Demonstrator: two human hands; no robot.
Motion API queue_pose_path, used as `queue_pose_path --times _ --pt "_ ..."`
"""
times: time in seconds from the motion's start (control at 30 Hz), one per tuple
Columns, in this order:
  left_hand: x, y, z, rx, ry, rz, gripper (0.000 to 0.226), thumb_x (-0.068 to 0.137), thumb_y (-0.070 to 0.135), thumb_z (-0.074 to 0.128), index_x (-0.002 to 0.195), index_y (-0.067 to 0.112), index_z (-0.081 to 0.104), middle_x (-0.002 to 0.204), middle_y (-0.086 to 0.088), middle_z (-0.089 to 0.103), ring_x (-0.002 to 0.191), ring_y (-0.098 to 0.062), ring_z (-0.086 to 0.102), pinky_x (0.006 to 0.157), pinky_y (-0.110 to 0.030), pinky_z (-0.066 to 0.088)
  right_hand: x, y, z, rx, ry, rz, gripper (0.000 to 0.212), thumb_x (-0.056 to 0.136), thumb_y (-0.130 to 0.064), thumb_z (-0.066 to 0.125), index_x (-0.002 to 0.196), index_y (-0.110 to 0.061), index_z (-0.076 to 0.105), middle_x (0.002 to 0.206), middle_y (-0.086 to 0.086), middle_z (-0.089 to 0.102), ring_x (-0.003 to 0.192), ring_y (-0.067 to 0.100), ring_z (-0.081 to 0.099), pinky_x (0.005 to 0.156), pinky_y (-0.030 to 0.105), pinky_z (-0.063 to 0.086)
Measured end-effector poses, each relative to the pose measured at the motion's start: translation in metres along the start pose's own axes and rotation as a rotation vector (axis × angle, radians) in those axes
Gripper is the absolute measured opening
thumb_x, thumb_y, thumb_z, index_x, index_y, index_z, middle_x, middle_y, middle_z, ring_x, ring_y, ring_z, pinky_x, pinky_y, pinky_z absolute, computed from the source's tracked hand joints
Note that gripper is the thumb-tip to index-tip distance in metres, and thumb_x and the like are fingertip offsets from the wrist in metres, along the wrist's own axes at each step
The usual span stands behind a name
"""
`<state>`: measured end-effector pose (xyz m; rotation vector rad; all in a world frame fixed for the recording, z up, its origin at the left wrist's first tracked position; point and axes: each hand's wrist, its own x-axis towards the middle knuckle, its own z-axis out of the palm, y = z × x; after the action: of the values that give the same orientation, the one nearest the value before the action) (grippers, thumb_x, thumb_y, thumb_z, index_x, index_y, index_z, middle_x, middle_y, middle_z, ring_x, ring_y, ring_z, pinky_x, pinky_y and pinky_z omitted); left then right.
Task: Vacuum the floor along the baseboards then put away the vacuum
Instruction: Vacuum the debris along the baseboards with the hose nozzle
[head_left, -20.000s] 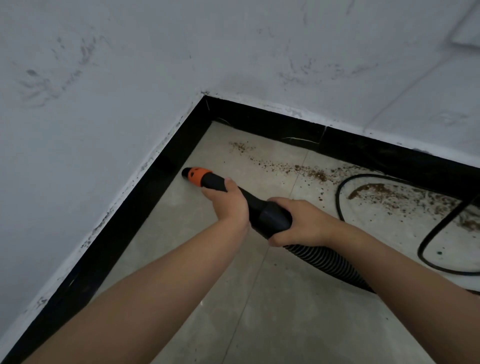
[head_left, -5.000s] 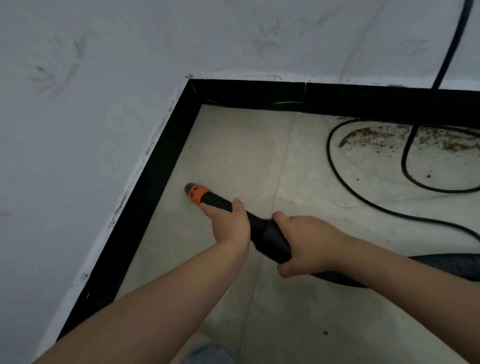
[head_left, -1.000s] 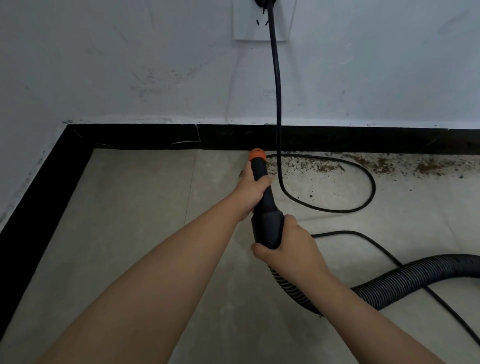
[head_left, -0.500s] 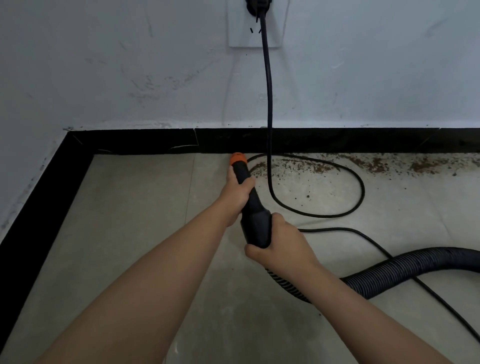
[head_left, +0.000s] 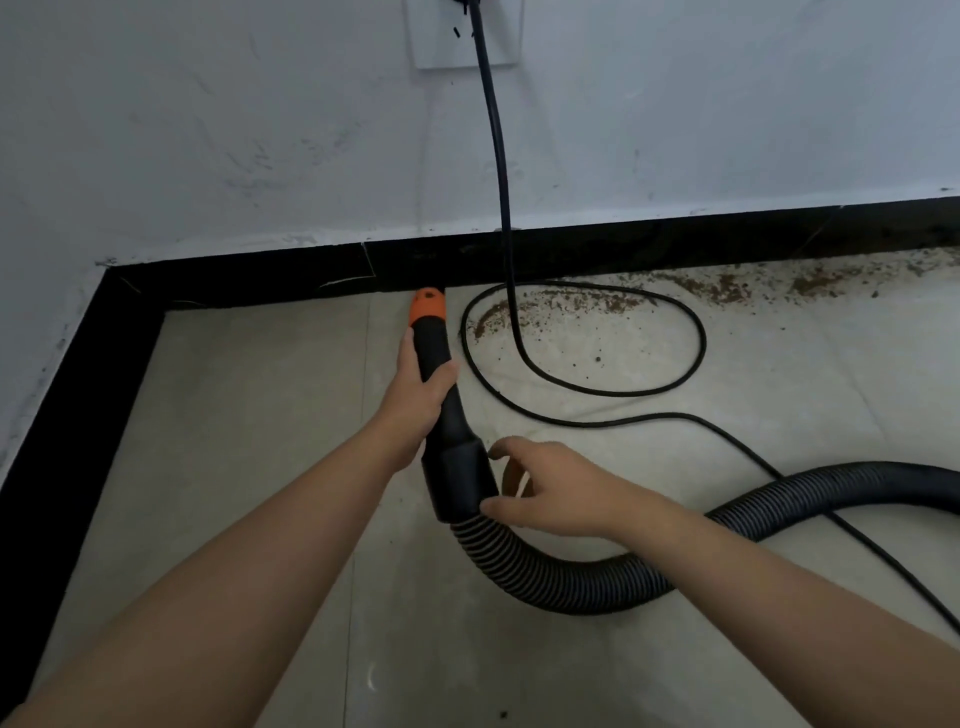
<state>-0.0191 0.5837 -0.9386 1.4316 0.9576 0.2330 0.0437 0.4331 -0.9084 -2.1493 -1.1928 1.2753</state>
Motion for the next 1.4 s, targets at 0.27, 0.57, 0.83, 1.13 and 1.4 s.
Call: queue_pose_path --times 0.27,0.57,0.83,1.13,1.4 --pt "-0.029 -0.004 -0.028 0.133 0.001 0.005 0.064 0.096 0.017 0.046 0.148 0.024 0.011 0.136 -0.012 0.042 0.099 -0.021 0.049 0.085 -0.033 0.044 0.024 0.061 -0.049 -0.119 0.308 0.334 0.050 0.091 -0.019 0.054 0.136 -0.004 0.039 0.114 0.019 0.061 0.105 0.031 0.057 0.070 0.028 0.039" --pt "-0.057 0.003 -0.024 -0.211 0.131 -0.137 0.038 0.096 0.018 0.046 0.132 0.014 0.034 0.085 -0.008 0.053 0.067 -0.017 0.054 0.059 -0.028 0.048 0.023 0.043 -0.024 0.114 -0.012 0.256 0.023 0.095 -0.007 0.039 0.111 -0.006 0.055 0.094 0.008 0.062 0.084 0.023 0.063 0.065 0.027 0.048" --pt "-0.072 0.026 0.003 -0.797 0.190 -0.235 0.036 0.097 0.013 0.046 0.130 0.007 0.035 0.110 -0.010 0.048 0.090 -0.019 0.052 0.090 -0.036 0.045 -0.004 0.029 -0.013 0.757 -0.392 0.089 0.069 0.049 -0.014 0.066 0.116 -0.005 0.052 0.105 0.014 0.061 0.095 0.024 0.059 0.079 0.029 0.049" --pt "-0.083 0.040 0.017 -0.453 0.126 -0.326 0.039 0.096 0.025 0.047 0.131 0.009 0.039 0.124 -0.010 0.053 0.109 -0.021 0.053 0.090 -0.037 0.042 -0.051 0.031 -0.058 0.385 -0.256 0.037 0.058 0.045 -0.016 0.074 0.100 -0.014 0.056 0.083 0.002 0.064 0.069 0.009 0.065 0.062 0.024 0.052" --pt "-0.078 0.034 0.036 -0.235 0.076 -0.390 0.040 0.094 0.011 0.052 0.130 0.000 0.040 0.100 -0.011 0.050 0.098 -0.026 0.057 0.085 -0.031 0.048 -0.081 0.084 -0.053 0.460 -0.189 0.189 0.058 0.048 -0.037 0.076 0.100 -0.020 0.058 0.090 -0.003 0.066 0.075 0.006 0.066 0.065 0.018 0.049"
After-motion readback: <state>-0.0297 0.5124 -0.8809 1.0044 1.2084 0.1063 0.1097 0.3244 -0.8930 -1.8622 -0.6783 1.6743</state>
